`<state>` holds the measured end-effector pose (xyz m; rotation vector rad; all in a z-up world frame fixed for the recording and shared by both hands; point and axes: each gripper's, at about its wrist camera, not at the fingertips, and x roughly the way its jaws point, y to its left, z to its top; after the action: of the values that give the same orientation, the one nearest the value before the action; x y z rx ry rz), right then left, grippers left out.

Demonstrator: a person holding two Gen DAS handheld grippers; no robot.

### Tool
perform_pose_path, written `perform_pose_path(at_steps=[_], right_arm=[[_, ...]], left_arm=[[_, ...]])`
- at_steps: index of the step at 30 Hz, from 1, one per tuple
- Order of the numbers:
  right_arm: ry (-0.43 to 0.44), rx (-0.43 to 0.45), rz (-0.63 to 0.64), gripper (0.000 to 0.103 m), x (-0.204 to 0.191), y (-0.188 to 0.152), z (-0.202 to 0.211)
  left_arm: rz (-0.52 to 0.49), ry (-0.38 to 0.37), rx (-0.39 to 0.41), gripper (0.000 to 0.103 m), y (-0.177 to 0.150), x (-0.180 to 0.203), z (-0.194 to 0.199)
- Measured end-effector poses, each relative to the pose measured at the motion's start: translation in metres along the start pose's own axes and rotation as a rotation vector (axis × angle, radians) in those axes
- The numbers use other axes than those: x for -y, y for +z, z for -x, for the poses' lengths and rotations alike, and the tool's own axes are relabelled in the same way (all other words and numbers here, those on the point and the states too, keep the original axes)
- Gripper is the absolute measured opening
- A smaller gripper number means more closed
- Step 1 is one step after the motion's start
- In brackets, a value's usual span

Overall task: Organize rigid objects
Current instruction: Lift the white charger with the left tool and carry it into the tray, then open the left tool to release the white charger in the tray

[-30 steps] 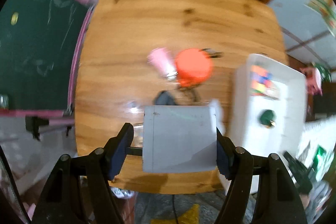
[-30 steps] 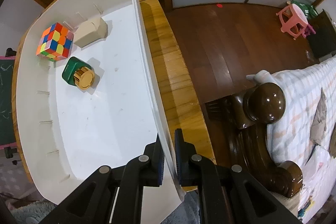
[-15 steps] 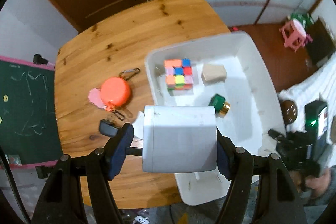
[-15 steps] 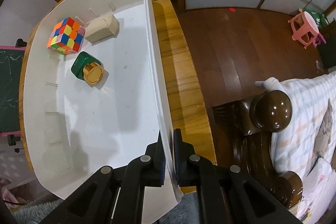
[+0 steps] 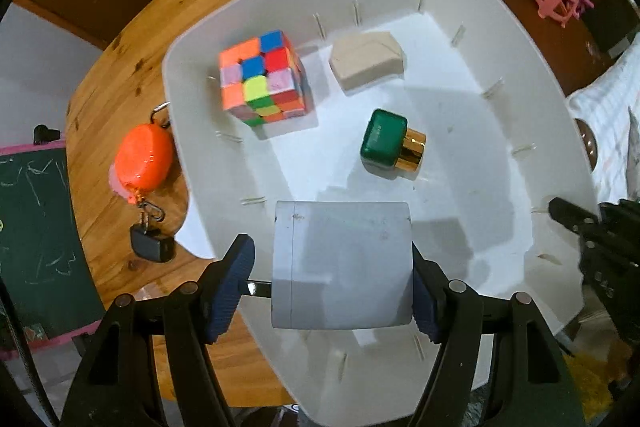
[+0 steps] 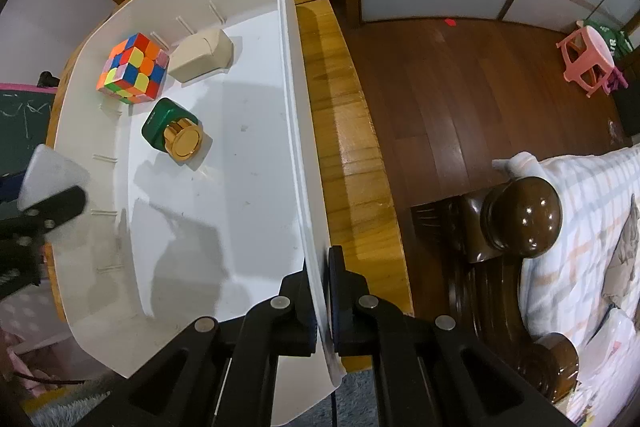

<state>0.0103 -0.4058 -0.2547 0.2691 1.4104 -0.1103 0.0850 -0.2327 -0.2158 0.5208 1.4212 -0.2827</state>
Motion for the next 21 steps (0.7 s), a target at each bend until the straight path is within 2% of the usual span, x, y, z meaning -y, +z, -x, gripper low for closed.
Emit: perform_pose_path(at_steps=[7,21], right_arm=[[-0.004,0.000,0.007,0.004,-0.001,0.001,0.000],[-0.040,0.012,0.048,0.004,-0.007,0.000,0.003]], left_arm=[[-0.037,0.008,-0.034,0.074,0.003,0.009,-0.021],[-0.060,0.033,-0.048,0.074,0.003,0.021,-0.038]])
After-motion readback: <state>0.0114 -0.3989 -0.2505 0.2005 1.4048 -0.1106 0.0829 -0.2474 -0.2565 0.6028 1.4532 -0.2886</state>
